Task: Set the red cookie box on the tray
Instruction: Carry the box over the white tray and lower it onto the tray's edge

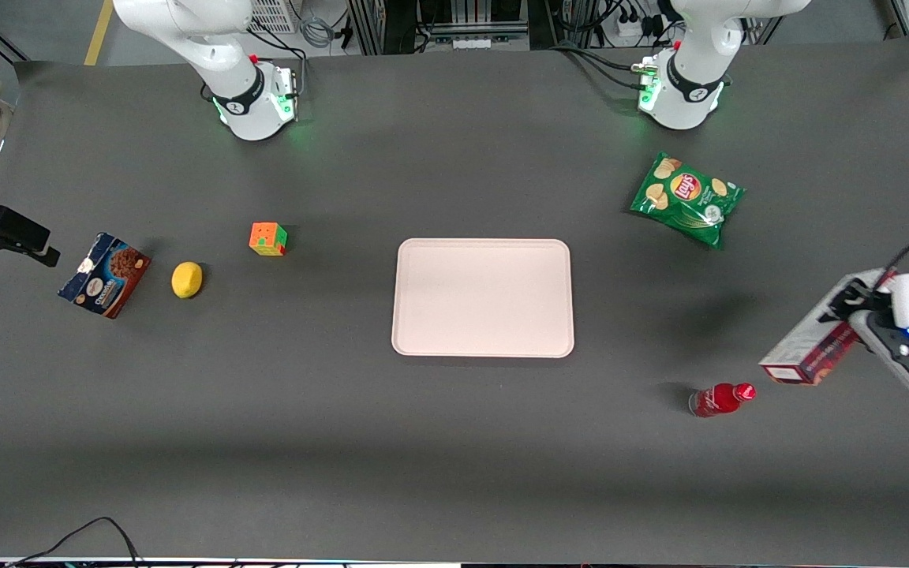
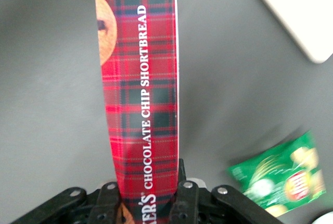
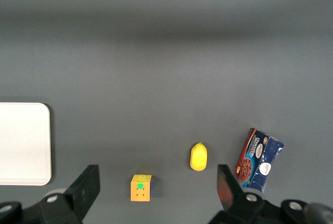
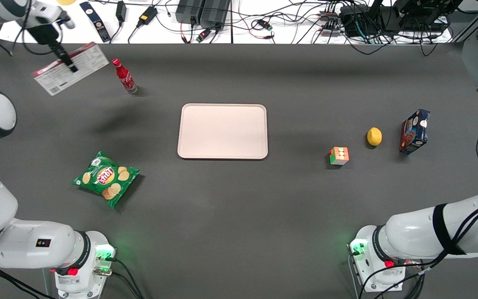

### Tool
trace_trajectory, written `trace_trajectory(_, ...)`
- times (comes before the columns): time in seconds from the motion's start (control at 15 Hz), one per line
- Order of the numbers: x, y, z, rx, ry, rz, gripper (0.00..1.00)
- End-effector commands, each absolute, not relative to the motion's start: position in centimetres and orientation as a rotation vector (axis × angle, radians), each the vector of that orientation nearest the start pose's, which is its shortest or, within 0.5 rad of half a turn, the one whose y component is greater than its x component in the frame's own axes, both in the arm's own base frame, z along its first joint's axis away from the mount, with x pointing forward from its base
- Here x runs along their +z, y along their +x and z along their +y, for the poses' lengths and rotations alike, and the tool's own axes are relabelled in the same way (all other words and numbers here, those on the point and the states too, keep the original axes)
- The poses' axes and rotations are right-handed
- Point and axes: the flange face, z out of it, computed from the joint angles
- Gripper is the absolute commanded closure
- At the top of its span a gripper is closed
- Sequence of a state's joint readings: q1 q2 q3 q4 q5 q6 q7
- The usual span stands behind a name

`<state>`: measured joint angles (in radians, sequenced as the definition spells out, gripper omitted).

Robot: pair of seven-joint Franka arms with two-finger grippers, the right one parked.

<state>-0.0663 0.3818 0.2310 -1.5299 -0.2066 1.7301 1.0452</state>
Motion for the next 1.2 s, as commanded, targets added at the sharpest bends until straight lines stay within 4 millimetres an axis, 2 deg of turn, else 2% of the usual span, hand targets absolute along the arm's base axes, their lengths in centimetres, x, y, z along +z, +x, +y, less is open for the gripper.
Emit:
trace_trajectory(0.0,47.6,59.8,-2.6,0.174,-3.166,1.035,0.87)
trace_trajectory(0.13,48.7,58.4,-9.1,0.229,-3.220,0.831,0.87)
trace_trajectory(0.33,48.5,56.2,-18.7,0.271,-3.252,0.570,0.86)
trace_trajectory(0.47,46.2,54.2,-24.2,0.218,-3.210,0.432,0.83)
trace_trajectory(0.6,43.2,52.0,-28.2,0.123,-3.183,0.353,0.82)
trace_trajectory(0.73,39.0,49.8,-30.1,0.067,-3.207,0.271,0.82)
trace_trajectory(0.87,35.6,47.9,-31.1,0.008,-3.235,0.178,0.82)
trace_trajectory(1.13,30.6,47.7,-31.4,-0.046,-3.274,0.146,0.82)
